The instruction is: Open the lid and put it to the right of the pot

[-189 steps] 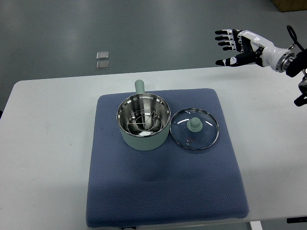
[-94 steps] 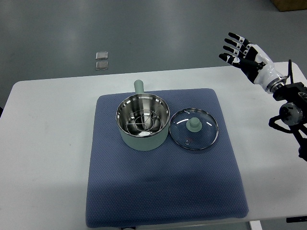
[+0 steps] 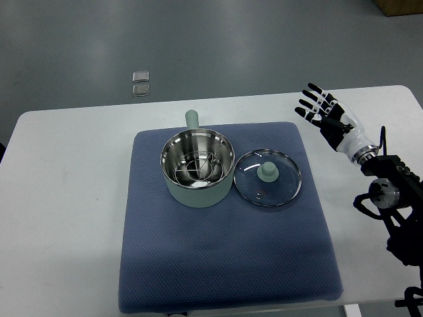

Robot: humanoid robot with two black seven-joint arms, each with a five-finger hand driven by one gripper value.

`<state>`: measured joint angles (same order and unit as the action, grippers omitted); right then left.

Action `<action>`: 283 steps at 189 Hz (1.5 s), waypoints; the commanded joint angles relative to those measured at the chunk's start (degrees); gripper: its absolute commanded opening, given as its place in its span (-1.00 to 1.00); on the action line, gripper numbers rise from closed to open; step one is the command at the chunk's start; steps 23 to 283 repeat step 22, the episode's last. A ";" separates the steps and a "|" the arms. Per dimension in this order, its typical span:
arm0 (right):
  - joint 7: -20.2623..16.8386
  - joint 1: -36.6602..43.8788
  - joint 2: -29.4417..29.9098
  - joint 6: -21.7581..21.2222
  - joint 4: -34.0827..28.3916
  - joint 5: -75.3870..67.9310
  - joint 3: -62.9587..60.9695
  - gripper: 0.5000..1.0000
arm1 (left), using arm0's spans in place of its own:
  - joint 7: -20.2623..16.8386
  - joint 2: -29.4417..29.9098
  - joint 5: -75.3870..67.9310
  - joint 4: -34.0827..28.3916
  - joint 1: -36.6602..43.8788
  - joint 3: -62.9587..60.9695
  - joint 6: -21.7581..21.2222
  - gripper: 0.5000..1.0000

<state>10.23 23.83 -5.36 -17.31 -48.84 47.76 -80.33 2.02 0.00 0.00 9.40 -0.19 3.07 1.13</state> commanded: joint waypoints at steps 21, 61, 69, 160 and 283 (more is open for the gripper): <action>0.05 -0.01 2.72 0.52 1.30 -0.21 -1.06 0.73 | 0.00 0.00 0.00 0.00 0.01 0.00 0.01 1.00; 0.05 -0.01 2.81 0.52 1.30 -0.21 -1.06 0.73 | 0.00 0.00 0.00 0.00 -0.08 0.00 -0.07 1.00; 0.05 -0.01 2.81 0.52 1.30 -0.21 -1.06 0.73 | 0.00 0.00 0.00 0.00 -0.08 0.00 -0.07 1.00; 0.05 -0.01 2.81 0.52 1.30 -0.21 -1.06 0.73 | 0.00 0.00 0.00 0.00 -0.08 0.00 -0.07 1.00; 0.05 -0.01 2.81 0.52 1.30 -0.21 -1.06 0.73 | 0.00 0.00 0.00 0.00 -0.08 0.00 -0.07 1.00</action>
